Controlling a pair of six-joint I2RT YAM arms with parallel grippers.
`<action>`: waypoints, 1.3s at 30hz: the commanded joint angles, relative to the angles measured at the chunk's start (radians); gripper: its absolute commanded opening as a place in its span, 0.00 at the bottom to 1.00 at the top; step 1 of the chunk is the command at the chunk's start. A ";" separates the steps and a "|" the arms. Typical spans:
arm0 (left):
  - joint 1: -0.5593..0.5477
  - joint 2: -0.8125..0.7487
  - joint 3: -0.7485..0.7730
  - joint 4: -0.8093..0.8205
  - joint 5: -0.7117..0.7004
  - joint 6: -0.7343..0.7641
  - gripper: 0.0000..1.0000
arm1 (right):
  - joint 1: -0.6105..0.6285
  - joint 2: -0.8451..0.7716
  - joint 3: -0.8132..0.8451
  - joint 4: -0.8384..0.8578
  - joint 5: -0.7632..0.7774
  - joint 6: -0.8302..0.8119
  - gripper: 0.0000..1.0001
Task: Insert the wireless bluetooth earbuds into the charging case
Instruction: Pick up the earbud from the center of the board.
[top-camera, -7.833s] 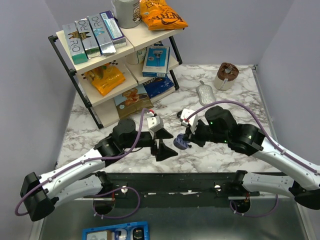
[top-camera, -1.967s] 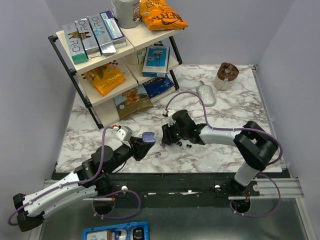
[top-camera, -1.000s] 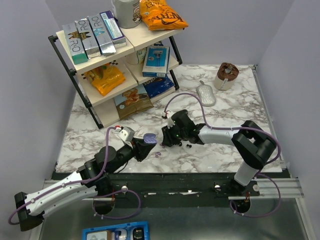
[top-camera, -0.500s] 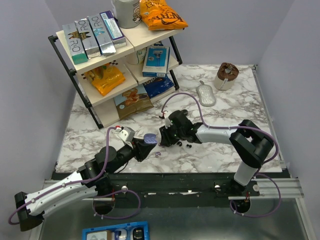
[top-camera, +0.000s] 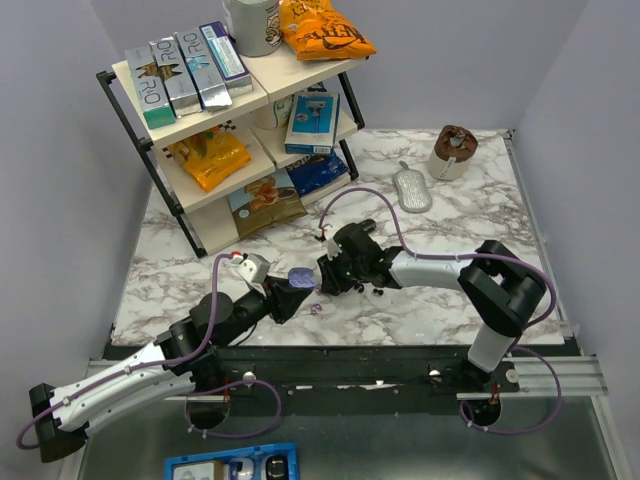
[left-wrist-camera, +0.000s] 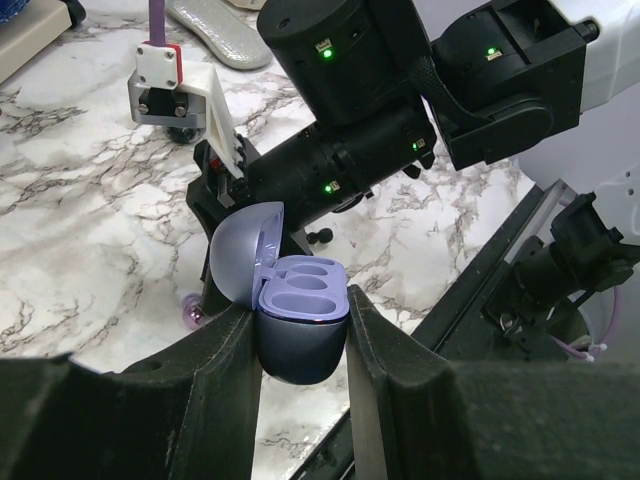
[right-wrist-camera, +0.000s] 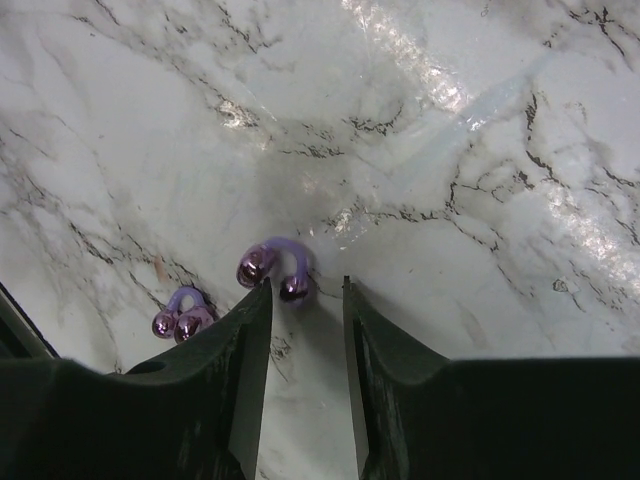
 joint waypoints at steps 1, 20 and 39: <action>-0.005 0.001 -0.009 0.029 0.025 -0.013 0.00 | 0.023 0.031 0.005 -0.071 0.004 -0.008 0.41; -0.005 -0.025 -0.014 0.026 0.014 -0.019 0.00 | 0.028 -0.077 0.034 -0.089 0.067 0.025 0.56; -0.005 -0.096 -0.025 -0.005 -0.033 -0.036 0.00 | 0.028 0.069 0.157 -0.029 -0.120 0.085 0.53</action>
